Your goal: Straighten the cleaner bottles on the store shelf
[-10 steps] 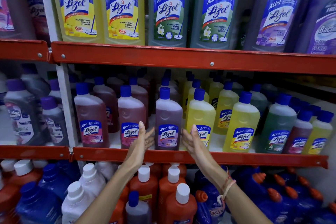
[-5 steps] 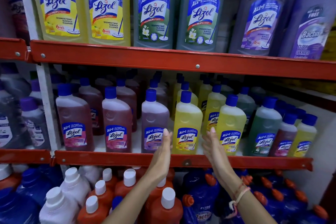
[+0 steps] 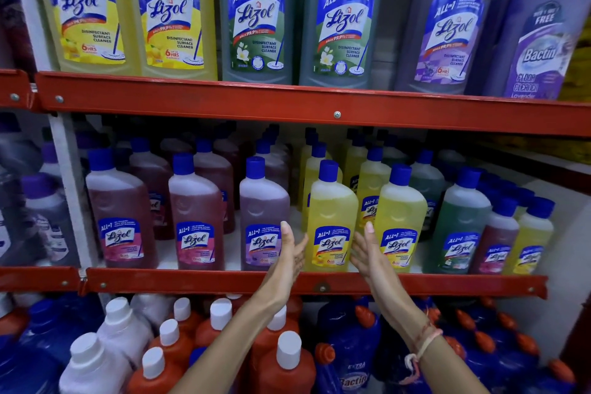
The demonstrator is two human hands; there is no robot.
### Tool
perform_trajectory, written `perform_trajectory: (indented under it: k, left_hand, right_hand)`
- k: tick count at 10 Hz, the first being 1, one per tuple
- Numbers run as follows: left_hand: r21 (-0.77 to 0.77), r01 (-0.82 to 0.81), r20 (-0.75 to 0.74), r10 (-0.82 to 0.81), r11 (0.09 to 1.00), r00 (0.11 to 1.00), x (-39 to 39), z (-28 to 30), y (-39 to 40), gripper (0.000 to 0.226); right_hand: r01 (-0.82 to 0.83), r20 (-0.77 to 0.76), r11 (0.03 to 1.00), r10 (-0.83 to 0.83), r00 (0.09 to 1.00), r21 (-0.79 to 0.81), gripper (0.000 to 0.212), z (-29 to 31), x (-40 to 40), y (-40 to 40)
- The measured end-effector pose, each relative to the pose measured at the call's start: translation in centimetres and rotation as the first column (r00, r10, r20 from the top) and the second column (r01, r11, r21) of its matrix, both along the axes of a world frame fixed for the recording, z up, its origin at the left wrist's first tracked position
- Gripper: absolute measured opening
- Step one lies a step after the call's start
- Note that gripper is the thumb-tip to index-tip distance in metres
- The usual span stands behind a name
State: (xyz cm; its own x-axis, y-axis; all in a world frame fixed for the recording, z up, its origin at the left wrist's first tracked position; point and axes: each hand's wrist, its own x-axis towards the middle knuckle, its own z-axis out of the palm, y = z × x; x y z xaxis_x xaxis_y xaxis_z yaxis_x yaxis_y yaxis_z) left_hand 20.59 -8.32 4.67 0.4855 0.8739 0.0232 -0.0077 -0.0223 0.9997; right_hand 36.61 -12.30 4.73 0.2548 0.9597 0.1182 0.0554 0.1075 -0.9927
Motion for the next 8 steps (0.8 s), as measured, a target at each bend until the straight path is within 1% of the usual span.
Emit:
perform_trajectory:
  k: [1, 3, 5, 7, 8]
  left_hand:
    - [0.002, -0.001, -0.003, 0.001, 1.0, 1.0, 0.32, 0.18, -0.12, 0.091]
    - [-0.014, -0.012, -0.014, 0.012, 1.0, 1.0, 0.09, 0.01, 0.07, 0.101]
    - [-0.011, -0.029, -0.002, 0.029, 1.0, 1.0, -0.07, -0.34, 0.2, 0.101]
    - [0.011, -0.04, -0.011, 0.04, 0.999, 0.999, -0.22, -0.26, -0.09, 0.098]
    - [-0.018, -0.027, 0.006, 0.027, 0.999, 1.0, -0.59, 0.01, -0.11, 0.091]
  right_hand:
    - [-0.008, 0.005, 1.0, 0.008, 1.0, -0.016, 0.071, -0.03, 0.4, -0.19]
    - [-0.034, 0.037, 0.999, 0.035, 0.999, -0.023, 0.07, -0.02, 0.45, -0.32]
    - [-0.047, 0.032, 0.998, 0.049, 0.998, -0.049, 0.069, 0.37, 0.39, -0.32]
    - [-0.069, 0.045, 0.995, 0.073, 0.996, -0.071, 0.068, 0.68, -0.07, -0.58]
    - [-0.043, 0.027, 0.996, 0.045, 0.999, -0.072, 0.066, 0.81, 0.16, -0.57]
